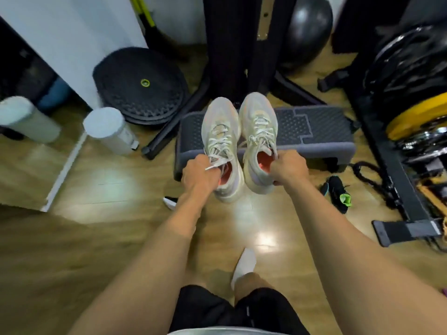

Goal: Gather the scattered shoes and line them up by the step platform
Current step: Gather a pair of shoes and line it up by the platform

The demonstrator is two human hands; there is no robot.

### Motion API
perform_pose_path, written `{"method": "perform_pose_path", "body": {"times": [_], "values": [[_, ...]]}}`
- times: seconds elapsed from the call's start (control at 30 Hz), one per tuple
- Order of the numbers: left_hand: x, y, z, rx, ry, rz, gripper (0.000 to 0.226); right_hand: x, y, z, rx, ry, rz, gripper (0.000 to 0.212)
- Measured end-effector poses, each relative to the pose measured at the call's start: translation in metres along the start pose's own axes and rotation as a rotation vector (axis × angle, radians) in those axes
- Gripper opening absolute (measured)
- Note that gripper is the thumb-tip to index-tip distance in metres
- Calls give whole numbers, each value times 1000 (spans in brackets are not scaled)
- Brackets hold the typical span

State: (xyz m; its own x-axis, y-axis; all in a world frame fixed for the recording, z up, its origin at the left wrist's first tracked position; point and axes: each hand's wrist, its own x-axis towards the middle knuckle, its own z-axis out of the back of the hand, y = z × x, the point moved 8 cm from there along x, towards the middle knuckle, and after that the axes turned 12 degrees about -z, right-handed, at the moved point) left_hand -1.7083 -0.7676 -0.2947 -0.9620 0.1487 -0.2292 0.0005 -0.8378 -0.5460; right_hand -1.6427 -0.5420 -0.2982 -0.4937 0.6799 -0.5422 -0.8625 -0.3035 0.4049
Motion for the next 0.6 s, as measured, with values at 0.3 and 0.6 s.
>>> {"method": "perform_pose_path", "body": {"times": [0.3, 0.6], "values": [[-140, 151, 190, -96, -359, 170, 25, -227, 127, -83, -161, 4, 451, 23], [-344, 376, 307, -162, -647, 524, 32, -488, 169, -273, -310, 243, 817, 24]]}}
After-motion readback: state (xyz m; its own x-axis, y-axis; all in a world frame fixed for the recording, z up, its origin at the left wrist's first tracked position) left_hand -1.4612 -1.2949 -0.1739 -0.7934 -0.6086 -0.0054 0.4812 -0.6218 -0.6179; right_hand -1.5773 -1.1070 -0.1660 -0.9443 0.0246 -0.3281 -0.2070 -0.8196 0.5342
